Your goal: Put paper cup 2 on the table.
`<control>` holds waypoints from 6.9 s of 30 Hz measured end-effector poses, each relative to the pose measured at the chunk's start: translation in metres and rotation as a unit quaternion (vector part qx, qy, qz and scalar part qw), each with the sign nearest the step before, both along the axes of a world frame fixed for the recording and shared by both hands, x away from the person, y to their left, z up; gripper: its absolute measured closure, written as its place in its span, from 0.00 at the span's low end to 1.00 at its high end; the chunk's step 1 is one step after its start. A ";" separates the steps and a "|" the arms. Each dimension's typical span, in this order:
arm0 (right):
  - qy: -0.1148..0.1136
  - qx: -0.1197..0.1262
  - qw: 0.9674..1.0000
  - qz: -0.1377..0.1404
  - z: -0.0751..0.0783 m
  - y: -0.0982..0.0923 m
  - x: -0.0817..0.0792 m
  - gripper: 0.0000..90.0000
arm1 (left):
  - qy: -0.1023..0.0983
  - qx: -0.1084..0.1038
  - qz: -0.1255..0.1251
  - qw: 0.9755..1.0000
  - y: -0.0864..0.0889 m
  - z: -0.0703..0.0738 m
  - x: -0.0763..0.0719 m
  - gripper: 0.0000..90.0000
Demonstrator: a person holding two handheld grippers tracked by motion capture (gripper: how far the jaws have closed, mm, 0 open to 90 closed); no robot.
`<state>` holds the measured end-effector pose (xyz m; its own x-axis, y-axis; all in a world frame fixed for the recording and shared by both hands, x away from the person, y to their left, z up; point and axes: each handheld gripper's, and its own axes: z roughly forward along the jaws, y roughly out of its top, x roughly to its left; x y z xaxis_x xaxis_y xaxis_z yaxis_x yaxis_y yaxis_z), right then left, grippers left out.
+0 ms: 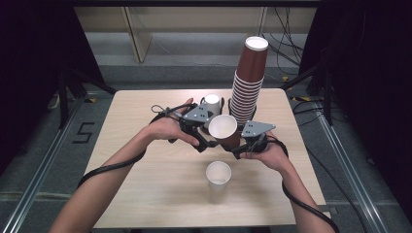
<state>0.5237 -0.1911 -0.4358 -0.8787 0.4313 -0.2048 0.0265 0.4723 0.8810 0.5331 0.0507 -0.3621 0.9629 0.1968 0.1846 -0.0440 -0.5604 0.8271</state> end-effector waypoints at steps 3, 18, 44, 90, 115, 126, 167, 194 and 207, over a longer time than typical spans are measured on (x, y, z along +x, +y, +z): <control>-0.002 0.003 1.000 -0.001 0.000 0.001 0.000 0.22 | -0.001 -0.002 -0.002 1.000 -0.003 0.000 0.000 0.00; -0.002 -0.002 1.000 0.009 -0.001 0.010 -0.004 0.23 | 0.011 0.011 0.001 1.000 -0.008 -0.002 0.007 0.00; -0.010 -0.012 1.000 0.023 0.002 0.015 -0.006 0.22 | 0.023 0.033 -0.022 0.999 -0.015 -0.009 0.013 0.05; 0.004 -0.030 1.000 -0.007 0.005 0.003 -0.007 0.15 | -0.013 0.142 -0.006 0.990 -0.013 0.006 0.011 0.11; 0.002 -0.015 1.000 0.014 0.002 0.021 -0.003 0.14 | -0.019 0.180 -0.015 0.983 -0.017 0.008 0.009 0.11; -0.003 -0.009 0.999 0.040 0.002 0.034 0.000 0.14 | -0.016 0.170 -0.024 0.985 -0.021 0.005 0.007 0.11; 0.073 0.025 0.996 -0.043 -0.029 -0.030 -0.034 0.20 | -0.042 -0.033 0.064 0.997 0.058 -0.020 -0.028 0.01; 0.094 0.013 0.994 -0.050 -0.050 -0.040 -0.069 0.20 | -0.041 -0.083 0.160 0.983 0.104 -0.071 -0.072 0.00; 0.116 0.010 0.992 -0.053 -0.051 -0.040 -0.073 0.08 | -0.031 -0.090 0.175 0.980 0.110 -0.080 -0.075 0.00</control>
